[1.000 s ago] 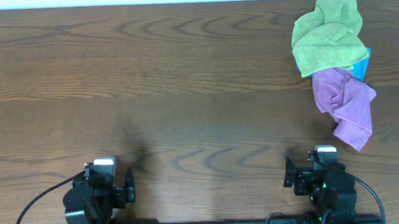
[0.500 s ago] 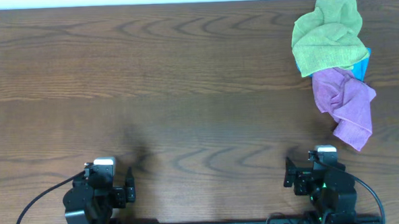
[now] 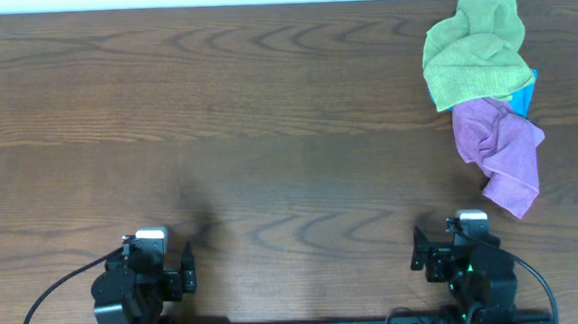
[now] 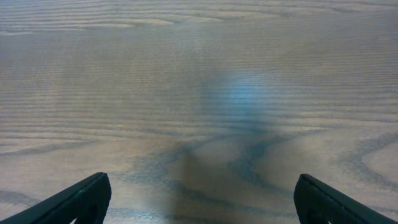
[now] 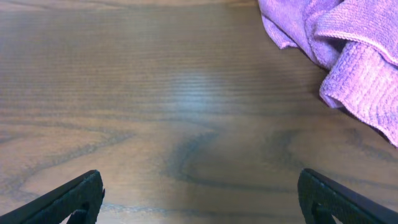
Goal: Fold the cloth
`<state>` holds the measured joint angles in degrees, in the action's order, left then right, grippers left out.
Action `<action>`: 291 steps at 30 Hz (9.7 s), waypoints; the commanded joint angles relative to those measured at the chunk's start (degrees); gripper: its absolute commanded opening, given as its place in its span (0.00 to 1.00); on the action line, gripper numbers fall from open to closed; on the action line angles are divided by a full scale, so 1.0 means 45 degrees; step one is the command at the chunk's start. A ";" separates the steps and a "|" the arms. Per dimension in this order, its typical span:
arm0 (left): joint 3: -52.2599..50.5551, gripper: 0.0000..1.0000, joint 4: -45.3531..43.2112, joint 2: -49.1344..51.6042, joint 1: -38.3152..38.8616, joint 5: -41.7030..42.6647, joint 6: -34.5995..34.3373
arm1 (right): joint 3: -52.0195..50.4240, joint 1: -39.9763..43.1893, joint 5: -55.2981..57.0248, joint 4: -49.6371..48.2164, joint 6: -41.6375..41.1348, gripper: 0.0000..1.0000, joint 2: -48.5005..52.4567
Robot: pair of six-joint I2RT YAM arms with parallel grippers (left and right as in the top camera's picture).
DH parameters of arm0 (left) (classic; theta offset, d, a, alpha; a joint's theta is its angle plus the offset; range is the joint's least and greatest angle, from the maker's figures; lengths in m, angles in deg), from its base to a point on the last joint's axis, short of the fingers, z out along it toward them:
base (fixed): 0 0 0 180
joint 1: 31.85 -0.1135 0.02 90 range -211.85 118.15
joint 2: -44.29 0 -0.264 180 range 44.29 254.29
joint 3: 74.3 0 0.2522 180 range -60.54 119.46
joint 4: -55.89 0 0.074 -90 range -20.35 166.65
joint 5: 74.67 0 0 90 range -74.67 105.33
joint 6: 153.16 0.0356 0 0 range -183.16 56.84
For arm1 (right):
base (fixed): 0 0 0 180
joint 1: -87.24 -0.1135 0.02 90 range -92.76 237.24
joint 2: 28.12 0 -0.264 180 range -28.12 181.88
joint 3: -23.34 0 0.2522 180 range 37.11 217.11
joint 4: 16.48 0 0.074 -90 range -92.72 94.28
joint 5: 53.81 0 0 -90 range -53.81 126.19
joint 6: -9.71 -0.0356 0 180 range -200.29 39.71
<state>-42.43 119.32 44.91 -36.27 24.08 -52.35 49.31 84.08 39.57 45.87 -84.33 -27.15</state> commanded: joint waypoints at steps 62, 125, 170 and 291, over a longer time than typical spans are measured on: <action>-0.0005 0.95 0.0000 -0.0083 0.0039 -0.0083 0.0219 | 1.0093 0.3759 0.2302 -0.7951 -0.0573 0.99 1.8705; -0.0005 0.95 0.0000 -0.0083 0.0039 -0.0083 0.0219 | 1.0287 -0.5328 0.0068 -0.1190 -0.0092 0.01 1.4008; -0.0005 0.95 0.0000 -0.0083 0.0039 -0.0083 0.0219 | 1.1205 -0.7397 -0.1190 -0.6275 0.0151 0.69 1.9190; 0.0000 0.95 -0.0729 -0.0083 0.0039 -0.1049 0.0073 | 1.6815 -0.9816 0.1773 -0.5829 0.0631 0.01 2.5709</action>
<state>-42.43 116.09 44.87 -36.23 17.46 -52.37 122.73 39.91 38.48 18.09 -81.75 92.47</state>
